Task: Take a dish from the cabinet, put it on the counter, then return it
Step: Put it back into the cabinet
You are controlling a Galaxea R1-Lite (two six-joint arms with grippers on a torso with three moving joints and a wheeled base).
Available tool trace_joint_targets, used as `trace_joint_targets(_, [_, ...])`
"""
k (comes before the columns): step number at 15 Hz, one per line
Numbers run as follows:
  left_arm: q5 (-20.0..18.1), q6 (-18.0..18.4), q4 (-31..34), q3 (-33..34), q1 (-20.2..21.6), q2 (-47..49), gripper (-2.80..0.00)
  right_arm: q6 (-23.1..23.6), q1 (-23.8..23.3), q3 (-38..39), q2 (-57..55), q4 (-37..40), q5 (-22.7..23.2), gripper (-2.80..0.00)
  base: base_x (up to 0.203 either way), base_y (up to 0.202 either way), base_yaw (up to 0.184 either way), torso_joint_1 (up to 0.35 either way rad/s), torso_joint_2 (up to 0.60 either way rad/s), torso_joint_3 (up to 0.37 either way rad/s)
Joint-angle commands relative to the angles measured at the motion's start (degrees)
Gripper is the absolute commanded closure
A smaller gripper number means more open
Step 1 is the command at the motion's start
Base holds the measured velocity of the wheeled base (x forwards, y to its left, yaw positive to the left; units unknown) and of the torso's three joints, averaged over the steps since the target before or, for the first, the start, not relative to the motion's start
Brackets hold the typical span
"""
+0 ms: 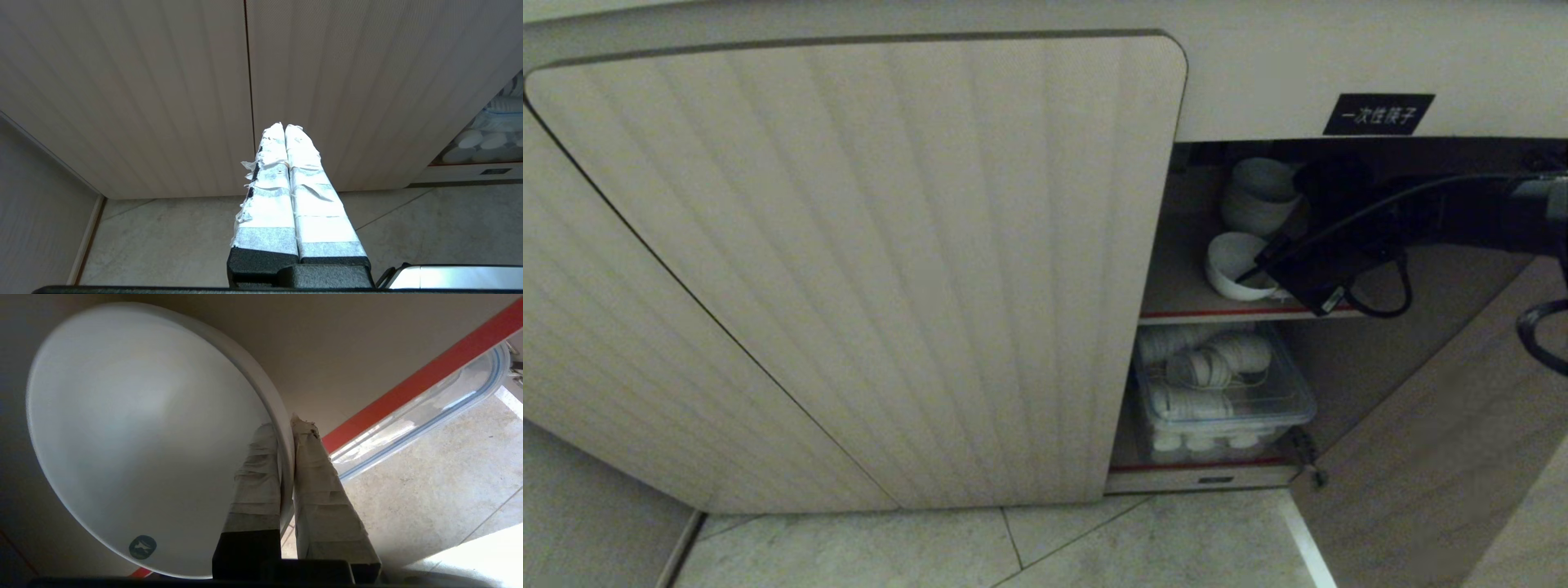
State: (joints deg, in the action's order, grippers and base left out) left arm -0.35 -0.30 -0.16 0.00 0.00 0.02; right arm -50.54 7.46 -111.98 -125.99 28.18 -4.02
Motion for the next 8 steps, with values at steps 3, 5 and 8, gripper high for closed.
trace_joint_targets(3, [0.00, -0.05, -0.02, 0.00, 0.00, -0.02, 0.00, -0.08, 0.01, -0.08, -0.13, -0.06, -0.11, 0.00, 0.000, 0.000, 0.000, 0.000, 0.00, 0.000])
trace_joint_targets(5, [0.00, -0.05, -0.02, 0.00, 0.00, -0.02, 0.00, -0.06, 0.01, -0.08, -0.13, -0.70, -0.11, 0.00, 0.000, 0.000, 0.000, 0.000, 0.00, 0.000])
trace_joint_targets(8, [0.00, -0.05, -0.02, 0.00, 0.00, -0.02, 0.00, 0.01, 0.01, -0.17, -0.13, -0.85, -0.14, 0.00, 0.000, 0.000, 0.000, 0.000, 0.00, 0.000])
